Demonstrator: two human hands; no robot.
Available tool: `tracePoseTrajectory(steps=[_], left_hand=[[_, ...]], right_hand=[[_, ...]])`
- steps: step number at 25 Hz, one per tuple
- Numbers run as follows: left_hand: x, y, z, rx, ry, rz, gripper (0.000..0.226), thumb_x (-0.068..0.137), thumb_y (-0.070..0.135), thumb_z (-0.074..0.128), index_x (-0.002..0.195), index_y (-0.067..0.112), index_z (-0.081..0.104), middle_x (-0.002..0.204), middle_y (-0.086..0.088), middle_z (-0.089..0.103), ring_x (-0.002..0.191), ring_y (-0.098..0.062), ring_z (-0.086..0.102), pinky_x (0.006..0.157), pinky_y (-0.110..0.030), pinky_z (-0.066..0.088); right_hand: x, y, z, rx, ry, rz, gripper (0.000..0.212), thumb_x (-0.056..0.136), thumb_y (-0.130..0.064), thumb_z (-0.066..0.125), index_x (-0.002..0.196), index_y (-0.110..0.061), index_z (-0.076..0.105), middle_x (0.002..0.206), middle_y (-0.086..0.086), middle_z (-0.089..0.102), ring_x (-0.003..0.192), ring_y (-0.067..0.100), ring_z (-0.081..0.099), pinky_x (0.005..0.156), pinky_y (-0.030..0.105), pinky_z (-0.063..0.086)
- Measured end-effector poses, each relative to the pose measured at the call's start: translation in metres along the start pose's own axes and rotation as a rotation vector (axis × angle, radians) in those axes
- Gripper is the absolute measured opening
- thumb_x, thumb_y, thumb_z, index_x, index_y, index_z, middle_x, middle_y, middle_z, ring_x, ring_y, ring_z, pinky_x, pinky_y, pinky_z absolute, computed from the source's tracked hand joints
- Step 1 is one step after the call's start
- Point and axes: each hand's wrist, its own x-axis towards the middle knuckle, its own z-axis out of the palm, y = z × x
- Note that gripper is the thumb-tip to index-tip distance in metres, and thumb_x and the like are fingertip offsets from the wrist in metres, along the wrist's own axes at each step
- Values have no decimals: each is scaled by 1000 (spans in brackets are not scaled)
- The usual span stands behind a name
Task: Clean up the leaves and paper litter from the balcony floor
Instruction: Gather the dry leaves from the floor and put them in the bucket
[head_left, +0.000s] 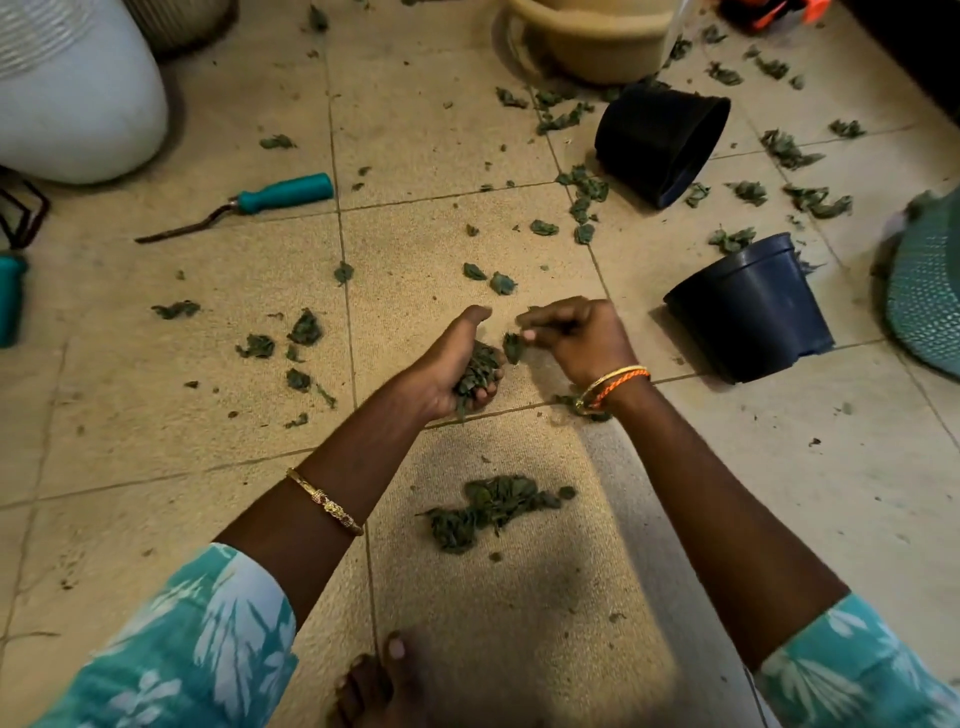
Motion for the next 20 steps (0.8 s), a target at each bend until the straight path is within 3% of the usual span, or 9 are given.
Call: tracePoseTrajectory(steps=[2,4,6,9,11,15,17,20], left_hand=[[-1,0,1,-2,-17,26,54,94,57,34,77,9,53,60,-4,46,46,-14,41,37,-16,32],[0,-3,1,26,7,60,48,96,51,35,79,11,55,57,-3,45,44,-13,40,37,-16,32],[4,-6,-5,33,93,87,39,98,43,39,80,12,55,55,-2,47,42,-12,40,35,-15,31],[9,-6,-21,-60,182,103,32,97,31,46,72,14,53,53,-1,48,39,-10,37,32,-16,27],[8,0,-31,-161,186,110,35,96,35,54,68,13,54,54,0,50,39,-8,38,30,-17,28],[3,11,-50,-252,255,163,36,90,42,60,69,12,56,60,1,53,42,-5,43,31,-14,31],[3,13,-60,-269,277,173,33,90,42,59,73,14,56,61,4,51,40,-3,41,31,-14,29],[5,11,-69,-267,266,139,34,92,43,57,73,16,54,60,6,48,38,-3,38,31,-14,27]], right_hand=[[-9,-7,19,73,-43,11,22,73,2,74,90,-12,72,80,1,70,77,11,67,76,27,57],[-15,-10,32,41,-10,0,24,72,1,75,87,-16,68,69,-5,68,67,4,65,67,19,55],[-15,-11,36,-57,-29,-60,21,77,0,69,87,-18,66,70,-6,68,69,-1,64,64,14,52],[2,-14,33,-122,-59,-148,20,83,0,59,89,-16,70,91,-1,70,86,10,64,76,21,50],[31,-14,29,-304,6,-179,24,85,-6,59,107,-11,66,111,6,63,100,16,58,84,20,44],[78,-8,49,-696,-183,-150,65,83,-2,57,143,-11,32,151,18,22,138,33,24,112,34,26],[80,-4,70,-868,-237,-256,65,87,-2,55,145,-9,28,154,18,17,141,34,16,115,38,20],[66,8,80,-937,-109,-450,44,91,6,40,134,3,43,144,20,38,132,34,38,106,36,32]])
